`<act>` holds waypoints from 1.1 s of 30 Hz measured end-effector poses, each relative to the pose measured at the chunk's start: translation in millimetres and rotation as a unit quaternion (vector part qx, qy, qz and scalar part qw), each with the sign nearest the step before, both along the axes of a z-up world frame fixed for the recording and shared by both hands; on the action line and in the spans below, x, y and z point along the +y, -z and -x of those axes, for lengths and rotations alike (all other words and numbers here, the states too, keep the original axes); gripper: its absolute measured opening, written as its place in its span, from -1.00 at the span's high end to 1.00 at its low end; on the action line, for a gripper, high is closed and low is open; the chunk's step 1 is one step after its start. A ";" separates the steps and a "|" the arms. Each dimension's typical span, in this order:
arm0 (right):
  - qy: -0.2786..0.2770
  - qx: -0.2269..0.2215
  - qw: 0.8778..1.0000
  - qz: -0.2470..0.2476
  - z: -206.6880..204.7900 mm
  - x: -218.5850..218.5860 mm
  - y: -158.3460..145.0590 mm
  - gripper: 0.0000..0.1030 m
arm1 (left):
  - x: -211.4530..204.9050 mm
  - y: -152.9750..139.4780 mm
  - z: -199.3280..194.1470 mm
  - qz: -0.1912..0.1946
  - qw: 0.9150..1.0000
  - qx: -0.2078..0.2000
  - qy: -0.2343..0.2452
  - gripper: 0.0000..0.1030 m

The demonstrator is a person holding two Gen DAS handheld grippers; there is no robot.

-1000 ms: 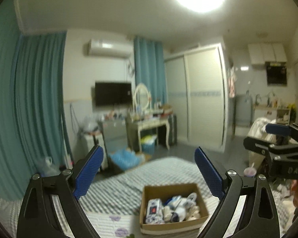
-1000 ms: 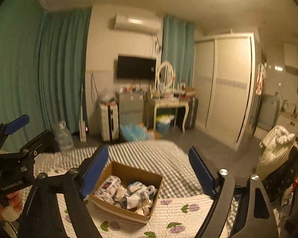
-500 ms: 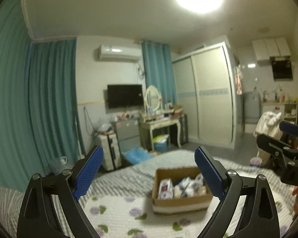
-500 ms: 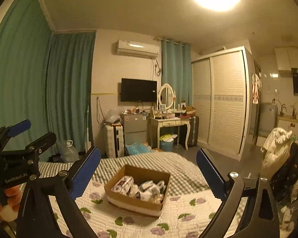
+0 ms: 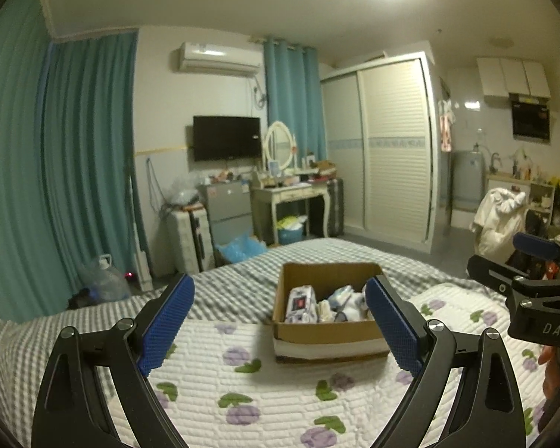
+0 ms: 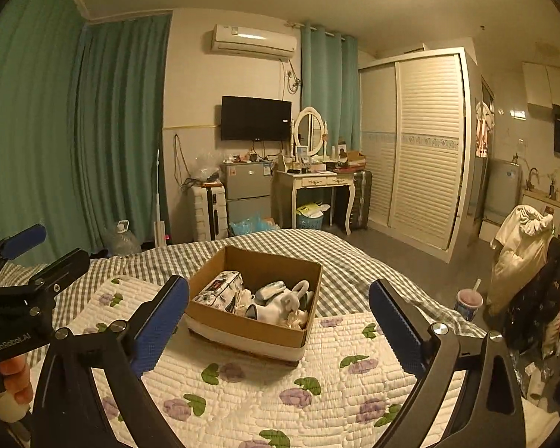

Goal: Organize soft objects

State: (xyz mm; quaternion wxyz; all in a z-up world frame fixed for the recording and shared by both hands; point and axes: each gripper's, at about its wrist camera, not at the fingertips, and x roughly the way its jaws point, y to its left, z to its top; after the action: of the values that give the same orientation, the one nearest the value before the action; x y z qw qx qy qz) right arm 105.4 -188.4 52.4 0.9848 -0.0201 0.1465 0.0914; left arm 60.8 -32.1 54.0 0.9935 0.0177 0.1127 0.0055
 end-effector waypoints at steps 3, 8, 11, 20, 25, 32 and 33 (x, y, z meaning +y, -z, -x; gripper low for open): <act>0.001 0.001 1.000 -0.003 -1.0 0.4 -2.0 -0.90 | -0.7 1.2 2.6 0.001 1.000 0.002 0.001 -0.84; 0.001 0.002 1.000 -0.004 -0.8 2.1 -4.7 -0.90 | -1.4 0.0 3.9 0.000 1.000 0.004 0.004 -0.84; 0.000 0.001 1.000 -0.005 0.3 4.4 -5.2 -0.90 | -1.6 1.1 3.1 0.000 1.000 0.006 0.004 -0.84; 0.001 0.001 1.000 -0.007 0.5 5.8 -5.0 -0.90 | -0.6 1.2 3.6 0.001 1.000 0.008 0.006 -0.84; 0.002 0.000 1.000 -0.007 0.5 7.1 -3.6 -0.90 | -0.1 1.8 2.5 0.003 1.000 0.009 0.006 -0.84; 0.001 0.009 1.000 -0.014 -1.9 4.1 -0.7 -0.90 | 1.2 3.9 2.7 0.005 1.000 0.010 0.003 -0.84; 0.001 0.009 1.000 -0.014 -2.1 4.5 -0.1 -0.90 | 1.8 5.7 1.7 0.005 1.000 0.010 0.003 -0.84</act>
State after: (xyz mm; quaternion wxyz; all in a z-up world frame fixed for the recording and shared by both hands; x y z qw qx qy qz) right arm 107.5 -183.9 52.5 0.9836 -0.0056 0.1544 0.0929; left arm 59.1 -30.3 48.3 0.9923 0.0130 0.1228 0.0017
